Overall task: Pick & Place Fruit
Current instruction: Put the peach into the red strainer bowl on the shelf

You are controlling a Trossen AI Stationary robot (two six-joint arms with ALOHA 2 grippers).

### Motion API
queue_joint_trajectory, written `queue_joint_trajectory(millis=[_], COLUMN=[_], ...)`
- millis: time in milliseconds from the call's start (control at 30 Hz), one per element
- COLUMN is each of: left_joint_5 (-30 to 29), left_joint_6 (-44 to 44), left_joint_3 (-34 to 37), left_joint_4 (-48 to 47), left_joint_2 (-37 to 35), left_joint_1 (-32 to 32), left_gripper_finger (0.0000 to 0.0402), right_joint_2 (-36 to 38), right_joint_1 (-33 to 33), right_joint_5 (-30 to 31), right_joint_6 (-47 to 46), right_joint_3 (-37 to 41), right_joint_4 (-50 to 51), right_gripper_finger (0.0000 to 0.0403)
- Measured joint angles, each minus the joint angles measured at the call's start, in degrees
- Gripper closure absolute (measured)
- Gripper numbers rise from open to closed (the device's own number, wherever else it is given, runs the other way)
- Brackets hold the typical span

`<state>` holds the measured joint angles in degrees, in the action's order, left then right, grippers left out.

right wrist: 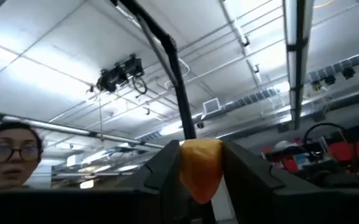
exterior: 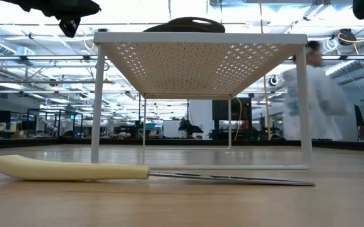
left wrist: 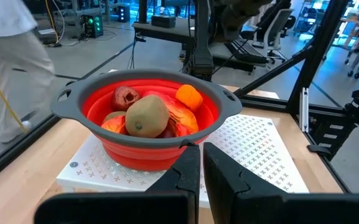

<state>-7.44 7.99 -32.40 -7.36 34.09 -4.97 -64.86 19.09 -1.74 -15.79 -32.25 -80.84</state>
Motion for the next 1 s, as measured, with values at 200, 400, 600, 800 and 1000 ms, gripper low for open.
queue_joint_trajectory(millis=[200,400,600,800,1000], left_joint_5=[-0.09,-0.17,-0.68,-0.7,-0.7], left_joint_6=[-0.01,-0.04,0.0,1.14,1.16], left_joint_3=[0.0,0.0,0.0,0.0,0.0], left_joint_4=[0.12,0.4,0.4,0.4,0.4], left_joint_2=[0.01,0.0,0.0,0.0,0.0], left_joint_1=[0.01,0.02,0.02,0.01,0.0], left_gripper_finger=[0.038,0.038,0.038,0.038,0.038], right_joint_2=[0.0,0.0,0.0,0.0,0.0], right_joint_1=[-0.01,0.01,0.01,0.01,0.01], right_joint_5=[3.57,4.11,25.67,48.08,63.29], right_joint_6=[-1.4,0.39,2.27,-2.39,-11.19], right_joint_3=[1.93,1.93,1.93,1.93,1.93], right_joint_4=[-3.2,-2.79,1.09,3.08,3.03], right_gripper_finger=[0.0297,0.0297,0.0297,0.0297,0.0297])
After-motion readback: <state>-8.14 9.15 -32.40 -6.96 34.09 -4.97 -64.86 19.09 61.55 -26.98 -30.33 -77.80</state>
